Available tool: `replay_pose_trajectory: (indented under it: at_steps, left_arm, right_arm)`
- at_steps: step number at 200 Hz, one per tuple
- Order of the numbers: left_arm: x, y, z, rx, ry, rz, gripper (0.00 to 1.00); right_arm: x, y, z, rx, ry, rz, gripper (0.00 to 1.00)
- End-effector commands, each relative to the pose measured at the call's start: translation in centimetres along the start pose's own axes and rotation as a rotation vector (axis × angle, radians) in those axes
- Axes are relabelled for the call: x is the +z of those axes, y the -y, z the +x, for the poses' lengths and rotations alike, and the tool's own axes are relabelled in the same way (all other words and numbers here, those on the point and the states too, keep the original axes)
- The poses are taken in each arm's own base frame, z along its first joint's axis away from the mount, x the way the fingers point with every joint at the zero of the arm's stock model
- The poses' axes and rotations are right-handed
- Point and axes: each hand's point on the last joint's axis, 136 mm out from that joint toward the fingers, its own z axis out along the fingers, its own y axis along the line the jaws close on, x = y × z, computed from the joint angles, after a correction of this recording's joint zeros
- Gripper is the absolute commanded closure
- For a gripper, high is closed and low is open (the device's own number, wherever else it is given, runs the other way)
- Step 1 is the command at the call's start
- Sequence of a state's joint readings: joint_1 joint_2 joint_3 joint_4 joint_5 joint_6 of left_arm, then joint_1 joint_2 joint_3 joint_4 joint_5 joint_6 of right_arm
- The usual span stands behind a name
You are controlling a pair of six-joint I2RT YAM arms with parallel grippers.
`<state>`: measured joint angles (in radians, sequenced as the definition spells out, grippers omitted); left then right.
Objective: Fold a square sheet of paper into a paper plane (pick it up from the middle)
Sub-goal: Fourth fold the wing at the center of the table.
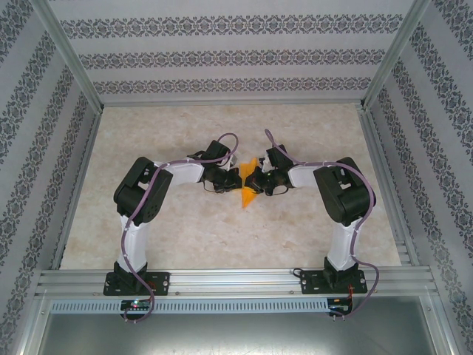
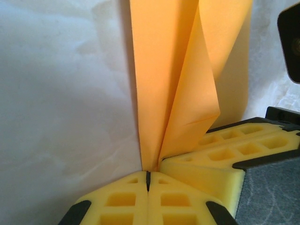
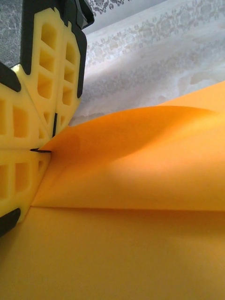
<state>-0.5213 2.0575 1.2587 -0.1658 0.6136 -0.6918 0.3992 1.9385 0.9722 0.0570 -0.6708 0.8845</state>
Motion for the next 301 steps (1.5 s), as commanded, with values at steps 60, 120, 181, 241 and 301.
replay_pose_trajectory:
  at_steps: [60, 120, 181, 241, 301]
  left_arm:
    - [-2.3, 1.2, -1.5, 0.057, 0.083, -0.025, 0.96]
    - [-4.8, 1.7, -2.1, 0.072, 0.144, -0.045, 0.82]
    - [-4.5, 2.8, -4.1, 0.074, 0.148, -0.001, 0.74]
    - [-2.0, 3.7, -4.9, 0.077, 0.071, 0.080, 0.86]
    - [-0.4, 2.1, -3.9, 0.070, 0.007, 0.056, 0.89]
  right_arm:
    - [0.4, 3.2, 0.7, 0.003, -0.010, 0.104, 0.81]
    - [0.4, 2.8, 0.9, -0.021, -0.009, 0.085, 0.69]
    - [0.1, 2.1, 0.9, -0.046, 0.001, 0.061, 0.69]
    - [-0.1, 2.1, 1.1, -0.059, 0.000, 0.058, 0.73]
    - [-0.3, 1.9, 0.9, -0.061, 0.016, 0.053, 0.81]
